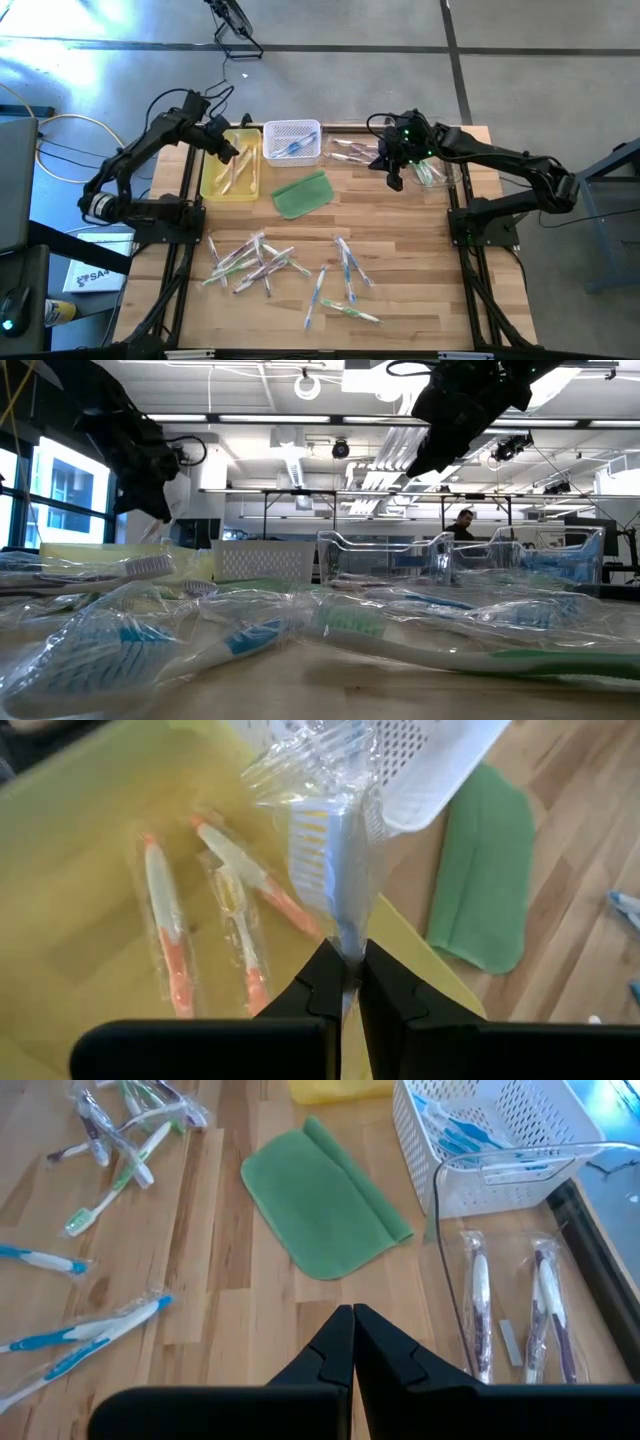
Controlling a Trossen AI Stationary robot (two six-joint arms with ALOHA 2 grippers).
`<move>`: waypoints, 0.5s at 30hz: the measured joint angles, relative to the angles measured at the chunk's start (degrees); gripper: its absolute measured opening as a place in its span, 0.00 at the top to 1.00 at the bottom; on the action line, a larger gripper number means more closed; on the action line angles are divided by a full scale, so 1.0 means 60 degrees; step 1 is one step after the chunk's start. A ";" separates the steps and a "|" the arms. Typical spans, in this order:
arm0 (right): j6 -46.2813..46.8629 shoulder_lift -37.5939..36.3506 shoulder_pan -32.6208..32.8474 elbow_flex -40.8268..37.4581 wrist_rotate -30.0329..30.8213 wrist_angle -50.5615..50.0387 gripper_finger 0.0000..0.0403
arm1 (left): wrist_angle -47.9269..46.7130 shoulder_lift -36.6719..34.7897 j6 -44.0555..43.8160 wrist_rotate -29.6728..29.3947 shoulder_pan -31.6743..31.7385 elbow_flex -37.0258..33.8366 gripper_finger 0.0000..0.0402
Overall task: Pick & Place Toothbrushes
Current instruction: Put the orange toothbrush into the yellow bin
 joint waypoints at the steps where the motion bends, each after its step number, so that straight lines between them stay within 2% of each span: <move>1: 0.0000 0.0000 0.0000 0.0000 0.0000 0.0000 0.99 | -0.0002 0.0106 0.0000 -0.0004 -0.0004 0.0000 0.98; 9: 0.0000 0.0000 0.0000 0.0000 -0.0002 0.0002 0.99 | -0.0016 0.0751 0.0177 -0.0003 -0.0004 0.0000 0.97; 12: 0.0000 0.0000 0.0000 0.0000 -0.0002 -0.0007 0.99 | -0.0016 0.0883 0.0174 -0.0151 -0.0004 0.0000 0.93; 15: 0.0000 0.0000 0.0000 0.0000 0.0000 -0.0011 0.99 | -0.0054 0.0920 0.0064 -0.0777 -0.0004 0.0000 0.85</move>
